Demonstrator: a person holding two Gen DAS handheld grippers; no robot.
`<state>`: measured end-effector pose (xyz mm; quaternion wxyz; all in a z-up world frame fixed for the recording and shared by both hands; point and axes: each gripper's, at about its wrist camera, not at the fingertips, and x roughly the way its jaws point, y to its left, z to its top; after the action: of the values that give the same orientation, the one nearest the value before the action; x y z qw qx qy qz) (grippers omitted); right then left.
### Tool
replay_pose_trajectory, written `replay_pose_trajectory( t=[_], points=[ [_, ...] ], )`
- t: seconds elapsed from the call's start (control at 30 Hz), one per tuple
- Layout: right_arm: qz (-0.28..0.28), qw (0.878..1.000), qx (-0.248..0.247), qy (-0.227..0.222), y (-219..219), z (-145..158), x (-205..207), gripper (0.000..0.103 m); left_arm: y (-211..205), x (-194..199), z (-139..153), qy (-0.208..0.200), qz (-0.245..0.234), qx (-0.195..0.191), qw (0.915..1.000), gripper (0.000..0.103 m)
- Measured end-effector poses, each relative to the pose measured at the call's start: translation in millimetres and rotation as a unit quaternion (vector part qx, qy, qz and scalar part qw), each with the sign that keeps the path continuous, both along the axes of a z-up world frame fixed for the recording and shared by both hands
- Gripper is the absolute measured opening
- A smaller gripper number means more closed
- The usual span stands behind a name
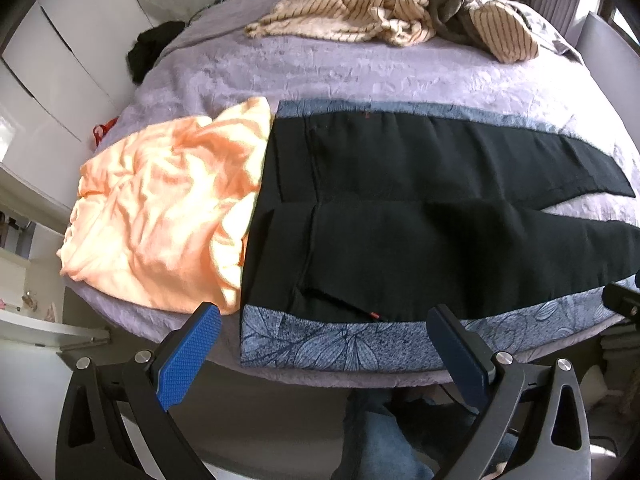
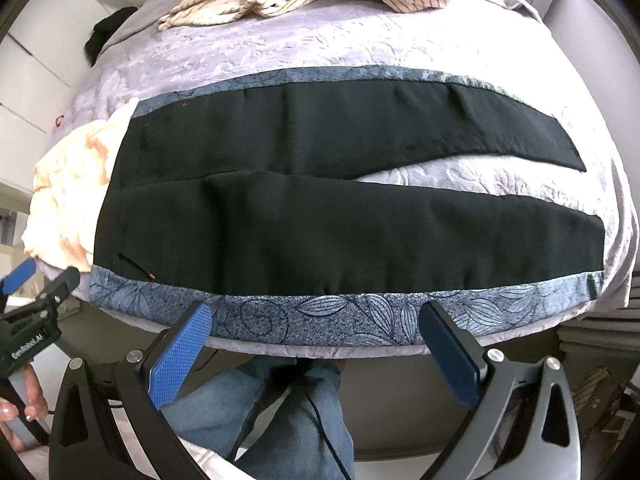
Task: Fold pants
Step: 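Grasp the black trousers' waistband edge with the left tool while the right tool grasps it too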
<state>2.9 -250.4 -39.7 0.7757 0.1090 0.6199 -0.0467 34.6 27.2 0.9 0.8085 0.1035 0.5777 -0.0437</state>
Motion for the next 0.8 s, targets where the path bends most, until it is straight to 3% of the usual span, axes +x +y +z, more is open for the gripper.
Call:
replay_pose_trajectory(
  t=[0.1, 0.43, 0.5, 0.53, 0.6, 0.63, 0.73, 0.8],
  points=[
    [-0.009, 1.000, 0.019, 0.002, -5, -7, 2, 0.103, 1, 1, -8, 0.014, 0.006, -0.001, 0.9999, 0.103],
    [-0.054, 0.983, 0.176, 0.020, -19, -63, 0, 0.103, 5, -3, -43, 0.060, 0.024, -0.021, 0.9977, 0.103],
    [-0.063, 0.970, 0.233, 0.018, -20, -76, -3, 0.103, 11, -5, -46, 0.058, 0.032, -0.056, 0.9962, 0.103],
    [-0.067, 0.964, 0.259, 0.015, -20, -82, -3, 0.103, 19, -6, -48, 0.056, 0.042, -0.100, 0.9925, 0.103],
    [-0.075, 0.947, 0.314, 0.008, -22, -94, -6, 0.103, 34, -9, -54, 0.054, 0.060, -0.180, 0.9804, 0.103],
    [-0.084, 0.932, 0.353, 0.008, -25, -104, -9, 0.103, 42, -10, -60, 0.058, 0.069, -0.210, 0.9736, 0.103],
    [-0.113, 0.897, 0.427, 0.014, -32, -129, -19, 0.103, 56, -16, -81, 0.071, 0.073, -0.236, 0.9665, 0.103],
    [-0.124, 0.886, 0.446, 0.021, -35, -144, -28, 0.103, 61, -21, -98, 0.087, 0.073, -0.240, 0.9642, 0.103]
  ],
)
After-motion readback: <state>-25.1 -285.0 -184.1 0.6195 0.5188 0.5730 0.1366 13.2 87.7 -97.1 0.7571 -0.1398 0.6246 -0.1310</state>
